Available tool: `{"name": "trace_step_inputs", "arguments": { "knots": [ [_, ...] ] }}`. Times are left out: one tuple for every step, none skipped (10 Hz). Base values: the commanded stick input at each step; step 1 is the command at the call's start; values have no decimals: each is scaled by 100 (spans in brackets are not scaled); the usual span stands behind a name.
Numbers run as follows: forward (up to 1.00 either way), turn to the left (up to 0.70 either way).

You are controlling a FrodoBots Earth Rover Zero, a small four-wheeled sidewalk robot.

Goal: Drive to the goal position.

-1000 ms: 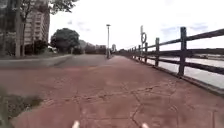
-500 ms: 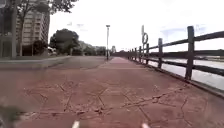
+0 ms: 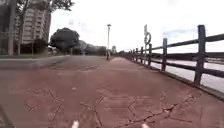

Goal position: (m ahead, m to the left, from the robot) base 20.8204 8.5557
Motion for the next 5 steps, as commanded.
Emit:
{"name": "trace_step_inputs", "arguments": {
  "knots": [
    [70, 0],
    [70, 0],
    [70, 0],
    [70, 0],
    [70, 0]
  ]
}}
